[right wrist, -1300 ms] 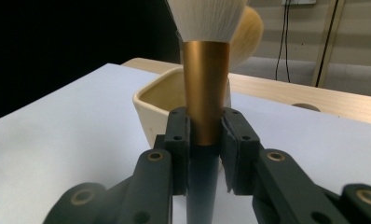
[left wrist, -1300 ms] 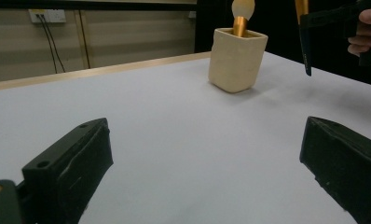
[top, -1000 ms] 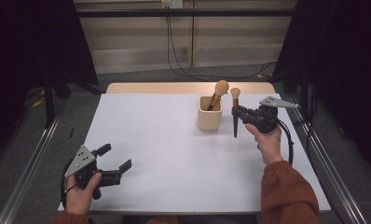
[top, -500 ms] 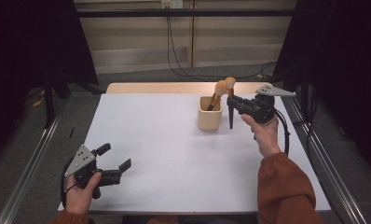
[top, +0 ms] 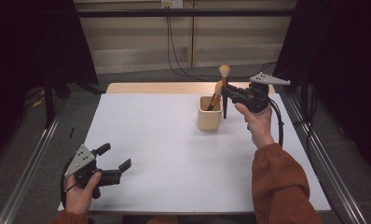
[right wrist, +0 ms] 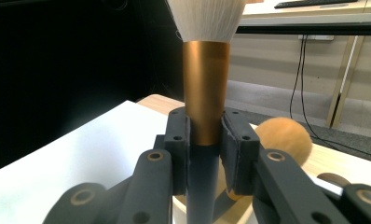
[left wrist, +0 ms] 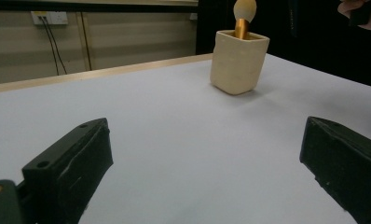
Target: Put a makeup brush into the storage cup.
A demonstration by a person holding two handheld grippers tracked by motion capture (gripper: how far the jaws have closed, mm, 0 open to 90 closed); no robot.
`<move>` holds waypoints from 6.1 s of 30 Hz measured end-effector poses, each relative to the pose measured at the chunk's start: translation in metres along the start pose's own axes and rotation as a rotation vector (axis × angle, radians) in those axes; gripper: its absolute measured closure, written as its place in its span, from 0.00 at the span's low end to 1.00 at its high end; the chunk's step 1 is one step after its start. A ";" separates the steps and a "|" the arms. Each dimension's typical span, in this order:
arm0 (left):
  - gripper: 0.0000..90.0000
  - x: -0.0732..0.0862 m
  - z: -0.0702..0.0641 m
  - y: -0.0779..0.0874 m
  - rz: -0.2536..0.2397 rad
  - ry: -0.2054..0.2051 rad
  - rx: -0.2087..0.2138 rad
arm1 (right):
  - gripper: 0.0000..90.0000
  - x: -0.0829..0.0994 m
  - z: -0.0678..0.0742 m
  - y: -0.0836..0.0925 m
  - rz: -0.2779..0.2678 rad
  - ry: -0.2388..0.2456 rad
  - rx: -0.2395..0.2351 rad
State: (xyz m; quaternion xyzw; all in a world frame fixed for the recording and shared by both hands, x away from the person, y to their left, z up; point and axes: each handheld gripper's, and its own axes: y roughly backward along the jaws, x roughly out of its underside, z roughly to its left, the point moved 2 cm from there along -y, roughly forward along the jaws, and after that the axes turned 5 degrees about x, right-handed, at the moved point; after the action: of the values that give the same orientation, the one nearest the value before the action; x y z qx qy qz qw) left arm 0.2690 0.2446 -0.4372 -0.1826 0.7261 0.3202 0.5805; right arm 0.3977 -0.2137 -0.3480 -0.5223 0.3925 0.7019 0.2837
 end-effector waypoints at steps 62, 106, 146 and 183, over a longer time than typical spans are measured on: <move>0.02 0.000 0.001 -0.002 0.006 -0.007 0.014 | 0.82 0.015 0.000 -0.067 0.046 0.082 0.037; 0.02 0.000 0.002 -0.004 0.012 -0.006 0.012 | 0.82 0.055 -0.011 -0.055 0.100 0.023 0.047; 0.02 0.001 0.001 -0.003 0.019 -0.005 0.009 | 0.58 0.066 -0.010 -0.049 0.137 -0.006 0.048; 0.02 0.004 0.000 0.012 0.006 0.006 -0.044 | 0.00 0.071 -0.022 -0.015 0.121 -0.040 0.030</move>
State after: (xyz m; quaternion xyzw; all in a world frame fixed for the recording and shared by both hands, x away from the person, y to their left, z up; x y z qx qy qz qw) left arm 0.2598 0.2536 -0.4379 -0.1939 0.7212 0.3374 0.5732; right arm 0.4006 -0.2247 -0.4228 -0.4791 0.4278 0.7222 0.2565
